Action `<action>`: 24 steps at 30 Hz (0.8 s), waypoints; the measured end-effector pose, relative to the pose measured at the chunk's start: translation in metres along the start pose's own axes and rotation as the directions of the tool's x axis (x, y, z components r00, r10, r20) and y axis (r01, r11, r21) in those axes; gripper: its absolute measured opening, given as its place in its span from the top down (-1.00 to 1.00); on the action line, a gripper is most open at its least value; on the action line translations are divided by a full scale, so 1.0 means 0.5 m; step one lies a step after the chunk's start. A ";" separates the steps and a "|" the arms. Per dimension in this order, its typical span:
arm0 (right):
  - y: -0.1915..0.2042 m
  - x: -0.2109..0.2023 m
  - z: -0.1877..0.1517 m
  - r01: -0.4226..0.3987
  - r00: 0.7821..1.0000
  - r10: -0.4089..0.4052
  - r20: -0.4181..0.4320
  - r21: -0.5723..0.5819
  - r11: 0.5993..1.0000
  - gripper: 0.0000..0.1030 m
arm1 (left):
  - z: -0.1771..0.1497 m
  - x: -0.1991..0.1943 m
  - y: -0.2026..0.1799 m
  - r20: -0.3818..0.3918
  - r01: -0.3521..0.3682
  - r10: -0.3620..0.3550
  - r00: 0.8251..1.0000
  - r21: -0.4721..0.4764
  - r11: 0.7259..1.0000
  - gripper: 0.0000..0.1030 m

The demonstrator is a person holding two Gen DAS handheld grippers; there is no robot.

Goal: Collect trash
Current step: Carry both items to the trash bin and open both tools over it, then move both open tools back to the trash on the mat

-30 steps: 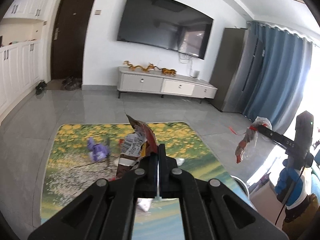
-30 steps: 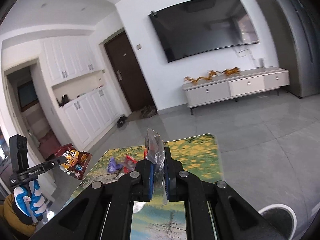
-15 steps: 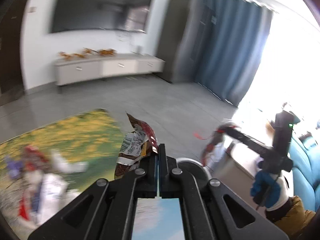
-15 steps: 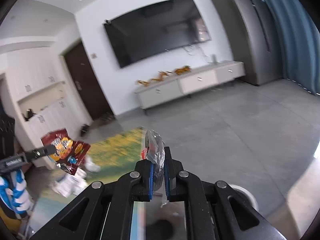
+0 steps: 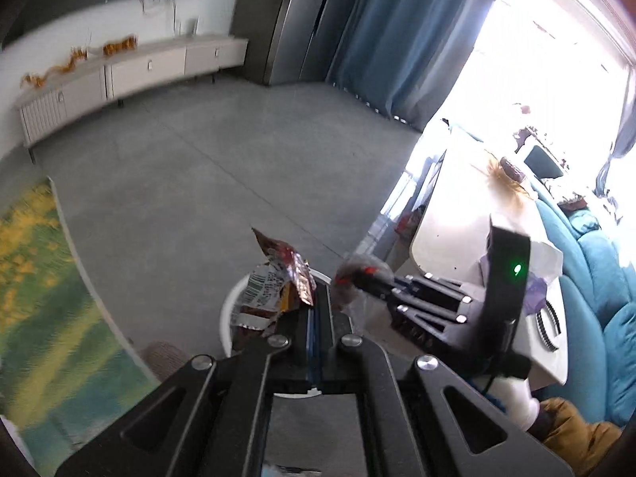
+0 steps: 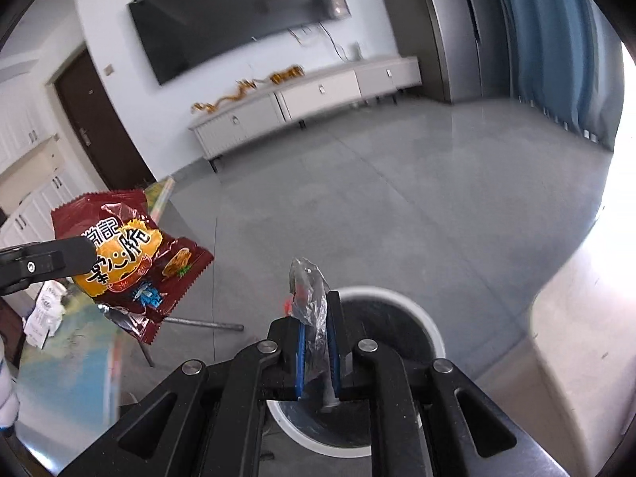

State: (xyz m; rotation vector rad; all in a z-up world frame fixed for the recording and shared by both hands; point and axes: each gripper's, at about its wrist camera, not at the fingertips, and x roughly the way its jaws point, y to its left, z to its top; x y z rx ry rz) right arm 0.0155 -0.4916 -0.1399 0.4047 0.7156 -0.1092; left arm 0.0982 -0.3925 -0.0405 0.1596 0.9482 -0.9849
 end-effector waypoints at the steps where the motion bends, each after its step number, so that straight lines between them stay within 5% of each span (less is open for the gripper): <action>1: -0.014 0.015 -0.005 -0.006 1.000 0.007 -0.014 0.017 1.000 0.79 | 0.004 0.019 0.000 -0.010 0.003 -0.003 1.000 -0.007 1.000 0.97; 5: -0.054 0.064 -0.018 0.021 0.998 -0.018 -0.066 0.043 0.999 0.75 | 0.015 0.081 0.001 -0.054 0.013 -0.015 0.998 -0.033 0.999 0.96; 8: -0.076 0.074 -0.032 0.044 0.996 -0.038 -0.082 0.067 0.997 0.33 | 0.014 0.114 0.002 -0.082 0.022 -0.026 0.996 -0.048 0.999 0.88; 12: -0.088 0.068 -0.044 0.050 0.995 -0.042 -0.086 0.092 0.994 0.13 | 0.007 0.115 0.004 -0.076 0.030 -0.036 0.996 -0.073 0.997 0.02; 24: 0.006 -0.025 0.004 0.045 0.999 -0.045 0.000 0.023 0.999 0.00 | -0.008 -0.032 0.038 0.045 -0.089 0.092 0.995 -0.063 0.994 0.02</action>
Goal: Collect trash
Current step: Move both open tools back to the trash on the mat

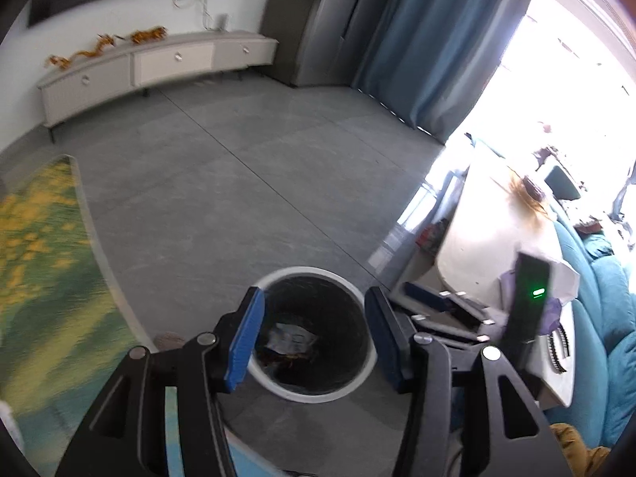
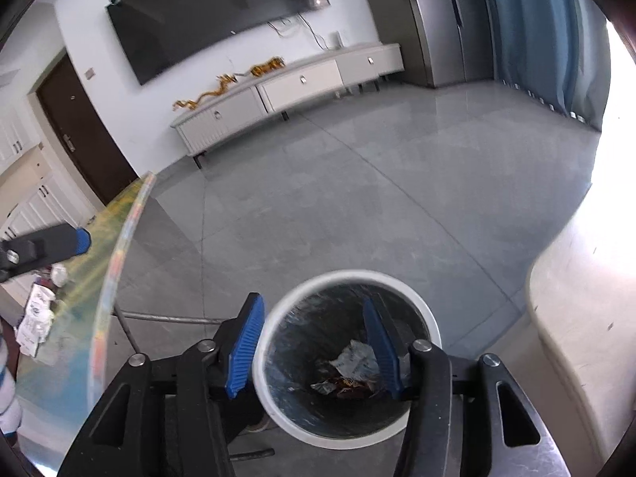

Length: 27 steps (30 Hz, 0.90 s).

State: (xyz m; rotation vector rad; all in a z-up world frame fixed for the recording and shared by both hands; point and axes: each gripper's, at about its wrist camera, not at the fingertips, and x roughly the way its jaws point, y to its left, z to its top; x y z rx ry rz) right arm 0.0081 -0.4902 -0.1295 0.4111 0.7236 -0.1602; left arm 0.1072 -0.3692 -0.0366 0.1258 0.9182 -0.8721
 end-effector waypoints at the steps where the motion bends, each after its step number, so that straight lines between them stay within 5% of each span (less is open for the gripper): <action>1: 0.010 -0.010 0.005 -0.004 1.000 0.004 0.011 -0.009 1.000 -0.01 | -0.002 -0.020 0.008 0.016 -0.023 0.023 1.000 -0.002 1.000 0.02; 10: 0.175 -0.145 0.068 -0.085 0.984 0.107 0.145 -0.148 0.985 -0.13 | -0.054 -0.224 0.130 0.141 -0.174 0.186 0.972 -0.092 0.980 0.02; 27: 0.527 -0.215 0.097 -0.256 0.932 0.331 0.148 -0.378 0.890 -0.15 | -0.309 -0.590 0.435 0.234 -0.370 0.457 0.858 -0.334 0.867 0.01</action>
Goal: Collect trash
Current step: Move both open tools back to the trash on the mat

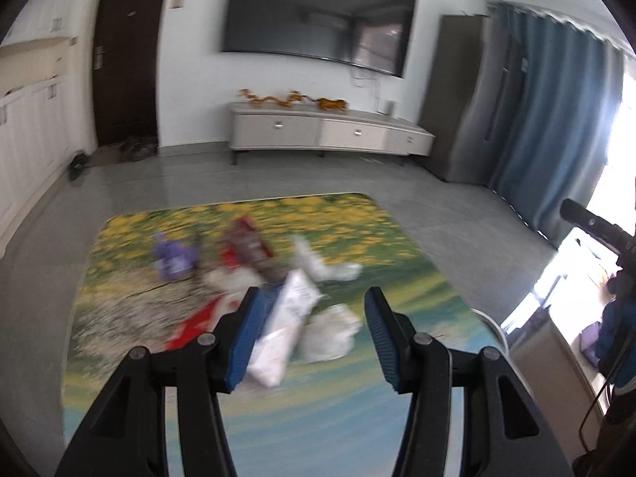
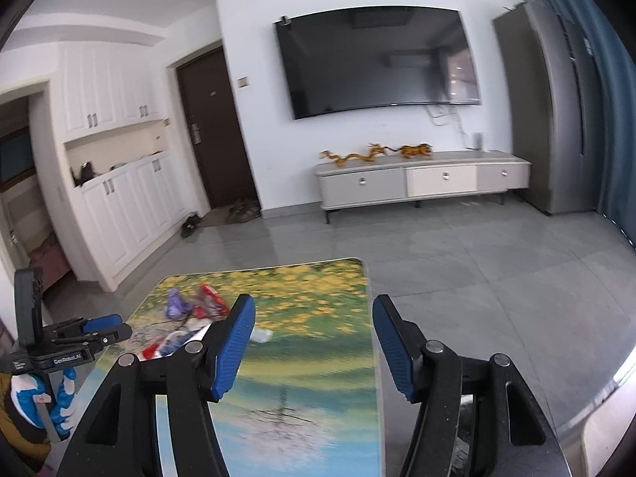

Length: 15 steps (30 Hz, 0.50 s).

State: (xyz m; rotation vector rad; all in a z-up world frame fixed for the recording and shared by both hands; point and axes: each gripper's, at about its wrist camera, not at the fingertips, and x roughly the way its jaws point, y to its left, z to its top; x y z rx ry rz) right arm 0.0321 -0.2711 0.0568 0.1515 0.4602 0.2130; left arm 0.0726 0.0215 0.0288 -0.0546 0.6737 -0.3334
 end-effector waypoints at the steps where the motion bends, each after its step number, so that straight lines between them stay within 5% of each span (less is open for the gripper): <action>1: 0.015 0.008 0.002 -0.014 1.000 0.014 -0.006 -0.006 1.000 -0.15 | -0.010 -0.005 0.028 -0.004 -0.010 0.009 1.000 -0.019 1.000 0.02; 9: 0.098 0.083 -0.009 -0.093 0.991 0.092 -0.098 -0.008 0.996 -0.15 | -0.111 0.025 0.194 -0.099 -0.057 0.049 0.994 -0.087 0.995 0.01; 15: 0.151 0.150 -0.043 -0.125 0.973 0.121 -0.198 -0.011 0.992 -0.15 | -0.118 0.072 0.207 -0.138 -0.011 0.004 0.990 -0.046 0.999 -0.03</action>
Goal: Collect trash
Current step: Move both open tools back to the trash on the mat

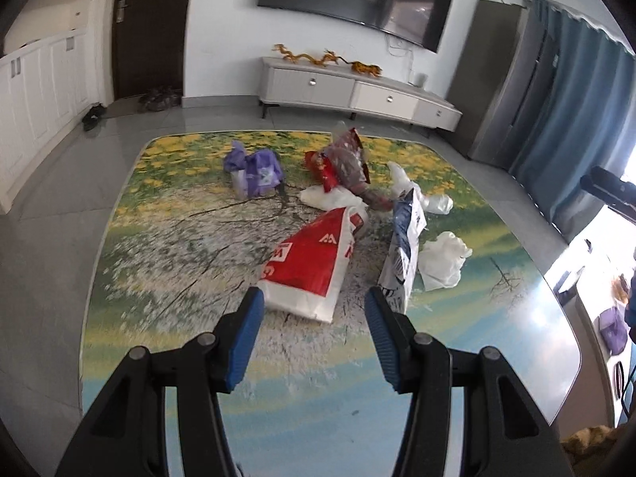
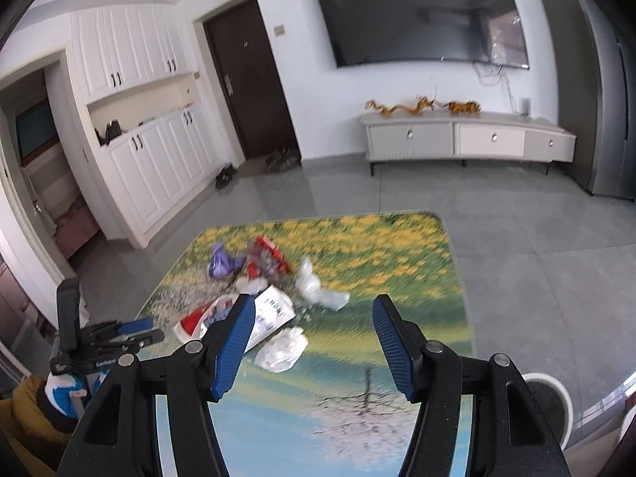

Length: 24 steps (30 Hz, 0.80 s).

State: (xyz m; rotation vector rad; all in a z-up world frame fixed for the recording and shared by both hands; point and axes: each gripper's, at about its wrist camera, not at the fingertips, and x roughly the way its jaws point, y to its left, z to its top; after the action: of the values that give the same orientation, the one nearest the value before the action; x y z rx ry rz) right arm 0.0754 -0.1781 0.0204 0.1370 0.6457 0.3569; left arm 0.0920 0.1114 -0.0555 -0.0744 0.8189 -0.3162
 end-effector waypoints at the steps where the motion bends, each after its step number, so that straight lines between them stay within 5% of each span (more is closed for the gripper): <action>1: 0.005 0.013 -0.003 -0.005 1.000 0.005 -0.016 0.001 1.000 -0.15 | 0.005 0.011 0.000 -0.008 0.011 -0.011 1.000 0.017 1.000 -0.06; 10: 0.016 0.092 -0.038 -0.009 0.993 0.010 -0.114 0.010 1.000 -0.15 | 0.031 0.097 -0.020 -0.079 0.024 -0.011 0.997 0.165 0.986 -0.15; 24: 0.029 0.279 -0.081 -0.078 0.950 0.086 -0.301 0.037 0.996 -0.15 | 0.059 0.156 0.015 -0.107 0.090 -0.079 0.991 0.103 0.991 -0.14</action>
State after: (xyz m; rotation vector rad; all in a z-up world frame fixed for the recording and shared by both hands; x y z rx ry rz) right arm 0.1499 -0.1131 -0.0871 0.1336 0.9504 0.4555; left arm 0.1652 0.0931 -0.0917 0.0078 0.9010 -0.4467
